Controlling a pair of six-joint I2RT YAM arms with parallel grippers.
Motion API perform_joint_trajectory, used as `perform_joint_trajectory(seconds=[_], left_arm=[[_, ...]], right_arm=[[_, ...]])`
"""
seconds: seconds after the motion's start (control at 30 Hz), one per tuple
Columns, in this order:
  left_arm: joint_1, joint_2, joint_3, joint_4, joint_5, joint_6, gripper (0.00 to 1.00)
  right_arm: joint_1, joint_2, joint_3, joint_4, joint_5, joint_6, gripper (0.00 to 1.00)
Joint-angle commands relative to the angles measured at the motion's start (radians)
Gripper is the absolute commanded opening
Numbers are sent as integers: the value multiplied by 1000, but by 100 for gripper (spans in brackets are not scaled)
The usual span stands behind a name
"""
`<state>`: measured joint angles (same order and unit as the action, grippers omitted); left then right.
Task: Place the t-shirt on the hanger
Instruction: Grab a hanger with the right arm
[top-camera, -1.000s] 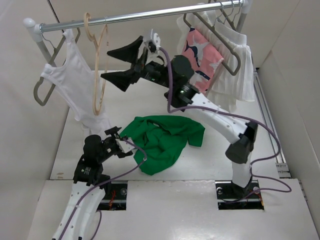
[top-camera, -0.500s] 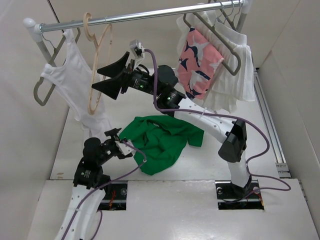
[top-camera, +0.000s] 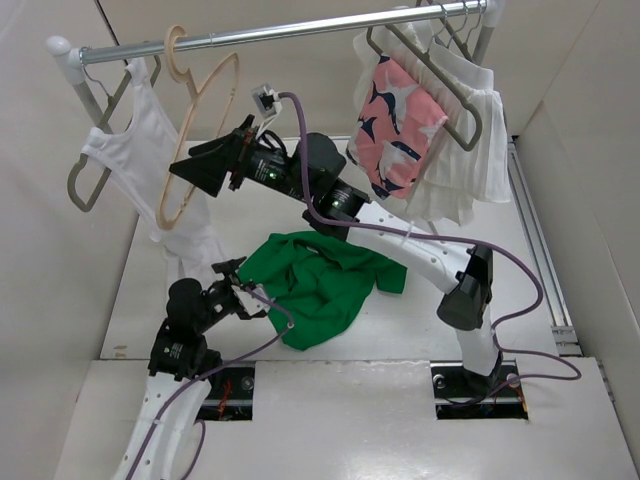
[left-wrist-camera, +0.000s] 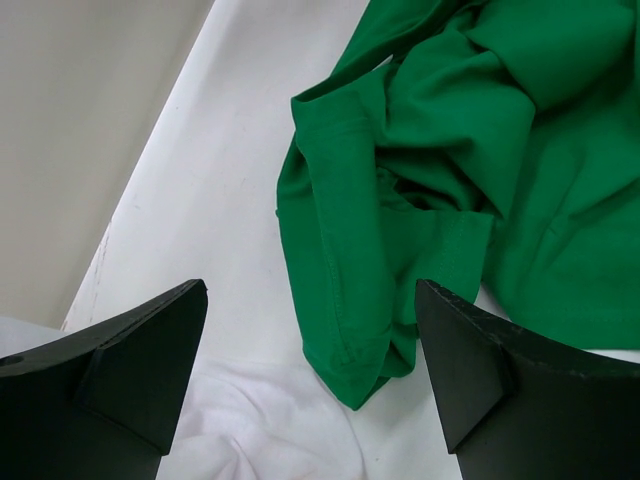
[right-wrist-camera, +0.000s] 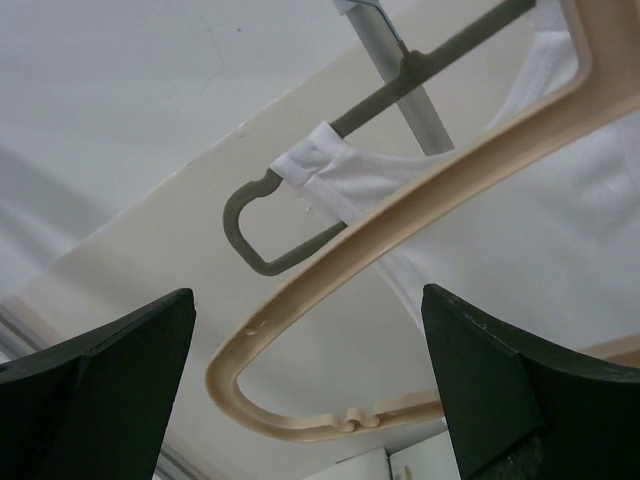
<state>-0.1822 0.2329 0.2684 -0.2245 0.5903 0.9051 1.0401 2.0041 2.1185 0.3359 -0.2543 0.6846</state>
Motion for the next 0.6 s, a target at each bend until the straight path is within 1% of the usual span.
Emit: perform_joint_trajectory(seconds=[0.0,0.03,0.13,0.17,0.23,0.37,0.43,0.5,0.57], left_arm=[[-3,-7,-3,43,31,-11,82],[-3,-7,-3,54,31,-11,83],[-3,-7,-15,54,31,-11,83],[-3,-7,-27,54,31,-11,83],[-3,-17,-28,54,22,-11,83],[-3,-26,-37,54,11,-11,83],[-3,-26,-47,54,11,-11,83],[-3,-35,-47,54,0,-11,83],[-3,-44,-47,54,0,-11,83]], right_arm=[[17,5,63,-46,87,64,99],[17,36,114,-46,87,64,99],[17,91,199,-46,87,73,99],[17,116,228,-46,87,102,99],[26,127,248,-46,96,102,99],[26,153,264,-46,119,134,99],[26,153,241,-46,133,156,99],[35,142,218,-46,193,167,99],[35,142,207,-46,236,142,95]])
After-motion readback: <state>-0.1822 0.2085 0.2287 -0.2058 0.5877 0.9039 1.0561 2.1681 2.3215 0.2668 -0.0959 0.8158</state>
